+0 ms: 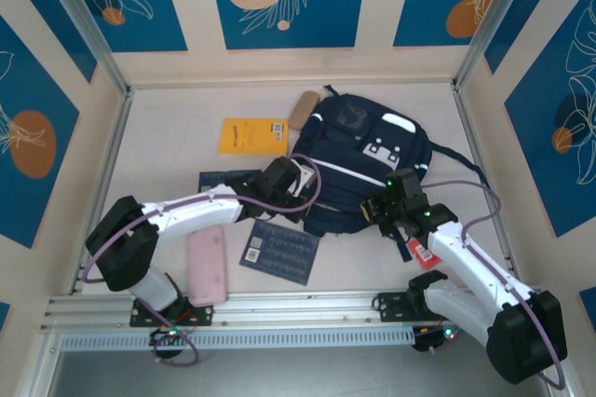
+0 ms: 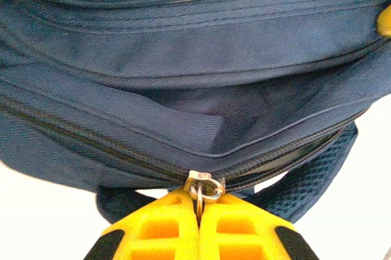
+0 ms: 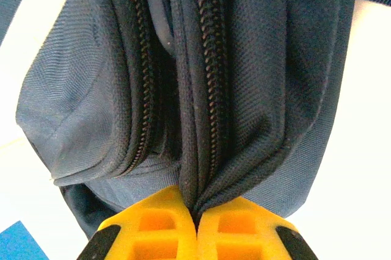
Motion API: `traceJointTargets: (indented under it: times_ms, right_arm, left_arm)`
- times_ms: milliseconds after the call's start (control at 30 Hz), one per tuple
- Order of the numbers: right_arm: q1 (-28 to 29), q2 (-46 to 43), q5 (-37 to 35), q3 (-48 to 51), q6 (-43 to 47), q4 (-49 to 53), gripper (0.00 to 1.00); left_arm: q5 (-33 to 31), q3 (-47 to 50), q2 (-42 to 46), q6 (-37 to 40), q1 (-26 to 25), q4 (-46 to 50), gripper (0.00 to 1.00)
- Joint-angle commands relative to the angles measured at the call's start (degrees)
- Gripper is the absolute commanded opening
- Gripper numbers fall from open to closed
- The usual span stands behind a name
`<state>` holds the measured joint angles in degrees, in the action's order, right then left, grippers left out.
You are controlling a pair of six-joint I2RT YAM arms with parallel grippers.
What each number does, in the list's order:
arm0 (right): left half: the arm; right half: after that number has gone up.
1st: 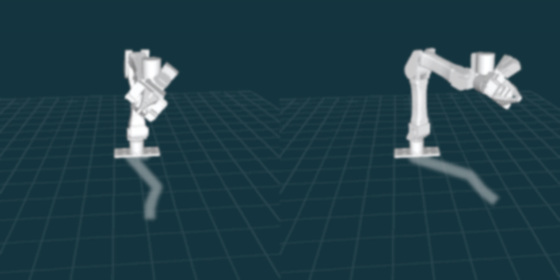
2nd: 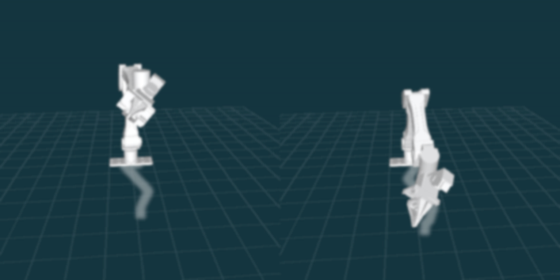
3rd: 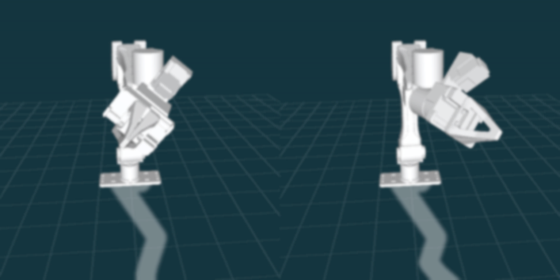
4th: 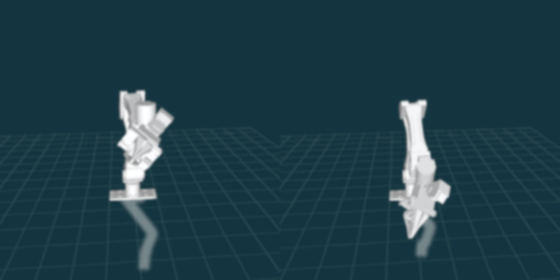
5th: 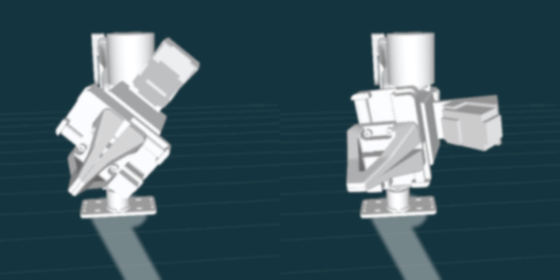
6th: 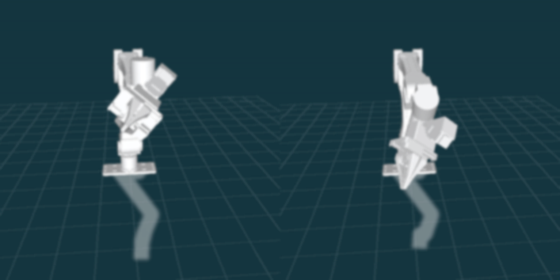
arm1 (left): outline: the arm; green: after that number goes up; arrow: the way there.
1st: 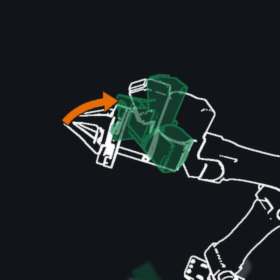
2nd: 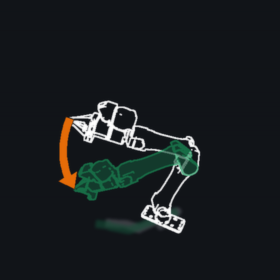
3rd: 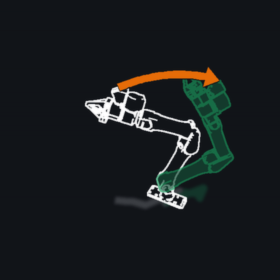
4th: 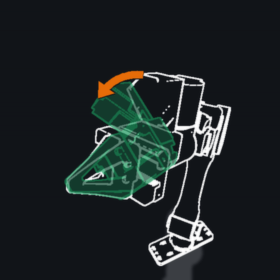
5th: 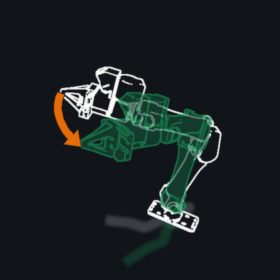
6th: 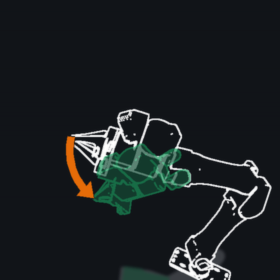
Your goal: Pack the student bag
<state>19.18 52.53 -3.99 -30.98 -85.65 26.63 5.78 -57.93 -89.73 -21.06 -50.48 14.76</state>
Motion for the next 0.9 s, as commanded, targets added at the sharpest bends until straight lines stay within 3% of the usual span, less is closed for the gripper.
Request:
traceJointTargets:
  times_ms: [0,300,400,600,867]
  right_arm:
    - [-5.4,-1.17,-7.33,-1.68,5.08,6.89,0.0]
    - [-15.97,0.7,-5.63,-6.58,13.44,8.9,0.0]
    - [-15.94,4.3,-2.08,-10.36,17.76,9.31,0.0]
    - [-9.19,5.42,2.8,-14.59,15.77,16.32,0.47]
    - [-0.69,5.18,5.9,-16.56,8.42,17.96,0.52]
  left_arm:
    - [-1.31,0.67,2.22,-0.74,1.94,3.99,0.0]
    - [4.63,-2.4,-1.6,-2.99,2.93,0.96,0.0]
    - [8.75,-5.76,-3.58,-3.04,2.12,-0.2,0.0]
    - [10.63,-9.65,-3.75,-2.71,-0.42,-1.84,0.0]
    - [9.28,-9.99,-3.14,-2.12,-4.48,-2.25,0.0]
